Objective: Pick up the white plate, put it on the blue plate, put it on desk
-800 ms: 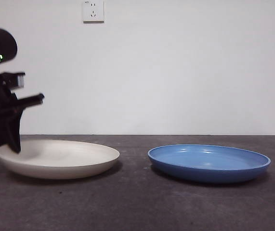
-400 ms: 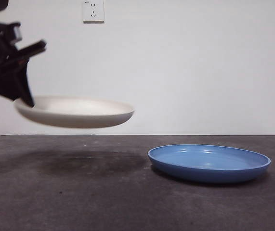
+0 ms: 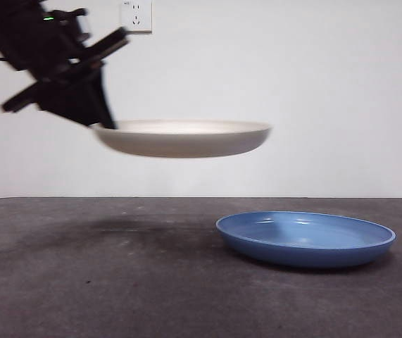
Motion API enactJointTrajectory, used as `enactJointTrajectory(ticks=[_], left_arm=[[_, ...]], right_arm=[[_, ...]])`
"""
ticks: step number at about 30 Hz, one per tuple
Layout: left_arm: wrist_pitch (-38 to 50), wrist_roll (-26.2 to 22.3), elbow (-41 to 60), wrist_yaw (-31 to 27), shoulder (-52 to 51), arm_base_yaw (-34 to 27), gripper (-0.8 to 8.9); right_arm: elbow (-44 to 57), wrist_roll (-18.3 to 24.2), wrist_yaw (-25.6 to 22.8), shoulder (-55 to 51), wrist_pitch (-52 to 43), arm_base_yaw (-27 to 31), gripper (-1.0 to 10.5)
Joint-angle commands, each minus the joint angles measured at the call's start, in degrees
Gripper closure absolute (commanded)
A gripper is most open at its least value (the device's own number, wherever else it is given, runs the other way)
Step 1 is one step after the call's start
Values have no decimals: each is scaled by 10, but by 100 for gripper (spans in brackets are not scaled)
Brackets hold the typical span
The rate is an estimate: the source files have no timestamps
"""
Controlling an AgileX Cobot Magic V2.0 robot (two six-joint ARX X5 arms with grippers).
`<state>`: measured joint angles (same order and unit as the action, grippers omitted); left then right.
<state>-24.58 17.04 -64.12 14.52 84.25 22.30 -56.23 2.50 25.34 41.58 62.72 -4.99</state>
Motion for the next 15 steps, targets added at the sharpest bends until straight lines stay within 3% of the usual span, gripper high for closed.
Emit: enactJointTrajectory(ticks=[1, 15], left_arm=[[5, 17, -45, 0, 41, 23, 804], [-1, 19, -205, -31, 231, 112, 804]], right_arm=[[-14, -11, 1, -4, -3, -2, 521], [-95, -25, -45, -40, 36, -2, 521]])
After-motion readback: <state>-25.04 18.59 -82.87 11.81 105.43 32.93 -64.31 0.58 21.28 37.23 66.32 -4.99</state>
